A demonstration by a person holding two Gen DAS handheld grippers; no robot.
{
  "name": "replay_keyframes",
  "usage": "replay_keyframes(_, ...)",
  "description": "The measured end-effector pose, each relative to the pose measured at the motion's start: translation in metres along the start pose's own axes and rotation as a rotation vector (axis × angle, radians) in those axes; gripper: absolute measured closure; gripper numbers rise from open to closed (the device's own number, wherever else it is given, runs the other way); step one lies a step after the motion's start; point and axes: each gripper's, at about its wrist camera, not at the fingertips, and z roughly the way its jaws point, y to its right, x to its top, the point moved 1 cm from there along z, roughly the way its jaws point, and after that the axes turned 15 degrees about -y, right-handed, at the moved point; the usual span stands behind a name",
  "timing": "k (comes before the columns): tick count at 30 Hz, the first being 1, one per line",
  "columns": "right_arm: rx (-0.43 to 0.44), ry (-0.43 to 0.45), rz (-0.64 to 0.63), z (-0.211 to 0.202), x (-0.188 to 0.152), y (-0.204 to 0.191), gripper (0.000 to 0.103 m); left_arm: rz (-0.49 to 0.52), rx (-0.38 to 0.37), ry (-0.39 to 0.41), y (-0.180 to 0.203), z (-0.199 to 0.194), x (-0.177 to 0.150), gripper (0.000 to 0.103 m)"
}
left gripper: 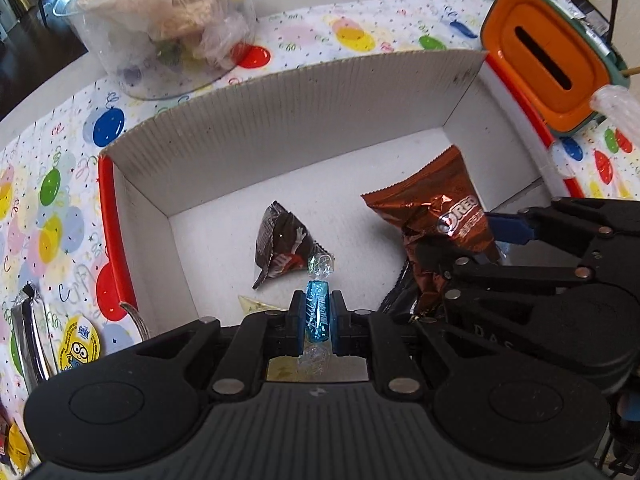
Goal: Organize snacks
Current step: 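Open both tools to drop the candy and Oreo packet into the box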
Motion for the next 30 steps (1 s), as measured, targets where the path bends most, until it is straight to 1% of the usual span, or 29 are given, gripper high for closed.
replay_keyframes(3,-0.01,-0.001,0.0,0.0,0.0,-0.001,0.064,-0.011,-0.004,-0.004,-0.003,0.001,0.002,0.091)
replay_keyframes(6,-0.001,0.0,0.013,0.001,0.0,0.001,0.064,-0.018,-0.008,-0.009,-0.006,0.002,0.004,0.091)
replay_keyframes(10,0.003,0.0,0.027,0.0,-0.001,0.002,0.062,-0.018,-0.009,0.002,-0.008,0.0,0.002,0.091)
replay_keyframes(20,0.035,0.035,0.052,-0.019,-0.012,0.002,0.052,-0.007,-0.03,0.043,-0.012,-0.01,-0.012,0.09)
replay_keyframes(25,0.06,0.062,0.064,-0.035,-0.02,-0.001,0.05,-0.015,-0.061,0.068,-0.015,-0.021,-0.019,0.082)
replay_keyframes(27,0.071,0.076,0.069,-0.041,-0.024,-0.002,0.05,-0.013,-0.067,0.085,-0.015,-0.027,-0.023,0.076)
replay_keyframes(28,0.079,0.082,0.071,-0.045,-0.025,-0.003,0.05,-0.012,-0.069,0.092,-0.016,-0.03,-0.026,0.075)
replay_keyframes(29,0.089,0.087,0.073,-0.048,-0.027,-0.004,0.047,-0.013,-0.073,0.097,-0.017,-0.032,-0.028,0.074)
replay_keyframes(30,0.097,0.095,0.076,-0.052,-0.028,-0.005,0.043,-0.015,-0.08,0.1,-0.018,-0.034,-0.03,0.074)
